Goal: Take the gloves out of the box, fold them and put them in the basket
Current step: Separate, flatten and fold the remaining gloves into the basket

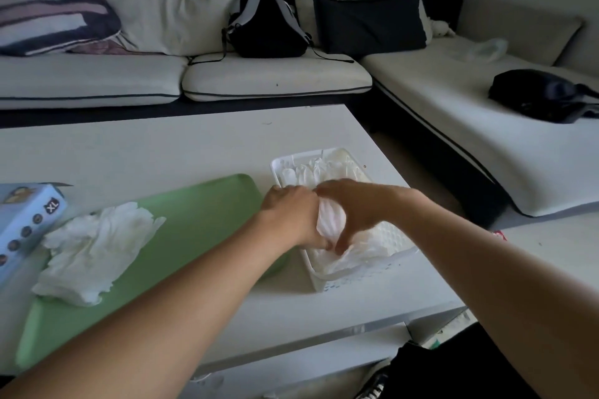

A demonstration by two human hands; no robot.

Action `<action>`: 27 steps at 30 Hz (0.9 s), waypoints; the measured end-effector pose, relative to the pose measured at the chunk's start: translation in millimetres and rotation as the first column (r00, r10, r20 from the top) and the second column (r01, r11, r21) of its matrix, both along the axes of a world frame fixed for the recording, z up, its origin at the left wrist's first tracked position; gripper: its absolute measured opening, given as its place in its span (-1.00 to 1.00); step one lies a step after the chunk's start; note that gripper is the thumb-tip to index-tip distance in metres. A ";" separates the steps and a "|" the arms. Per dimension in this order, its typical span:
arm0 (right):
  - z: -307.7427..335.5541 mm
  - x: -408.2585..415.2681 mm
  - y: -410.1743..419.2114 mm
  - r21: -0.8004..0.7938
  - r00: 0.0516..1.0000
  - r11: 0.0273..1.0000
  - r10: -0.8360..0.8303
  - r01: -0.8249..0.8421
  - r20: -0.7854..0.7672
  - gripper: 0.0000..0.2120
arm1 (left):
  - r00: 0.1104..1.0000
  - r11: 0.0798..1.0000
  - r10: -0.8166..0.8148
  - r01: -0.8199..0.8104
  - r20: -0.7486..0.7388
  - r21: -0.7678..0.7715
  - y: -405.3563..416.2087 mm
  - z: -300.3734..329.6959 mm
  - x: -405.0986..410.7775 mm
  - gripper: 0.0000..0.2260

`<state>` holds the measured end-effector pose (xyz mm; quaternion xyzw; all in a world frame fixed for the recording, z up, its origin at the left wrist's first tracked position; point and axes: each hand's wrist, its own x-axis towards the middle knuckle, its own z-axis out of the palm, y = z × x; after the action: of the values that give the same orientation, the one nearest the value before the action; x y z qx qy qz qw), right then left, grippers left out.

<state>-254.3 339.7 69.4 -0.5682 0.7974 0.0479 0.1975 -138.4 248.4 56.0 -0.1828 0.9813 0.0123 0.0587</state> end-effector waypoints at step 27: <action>-86.9 247.9 -201.7 -0.320 0.938 0.888 0.347 -0.332 -0.008 -0.53 | 0.883 0.859 0.430 -0.464 0.188 0.217 -225.6 -24.8 290.7 -0.03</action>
<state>-6.5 138.0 -17.5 -0.7240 0.6780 -0.0606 0.1119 152.3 22.8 31.2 -0.3970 0.8959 0.1399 0.1423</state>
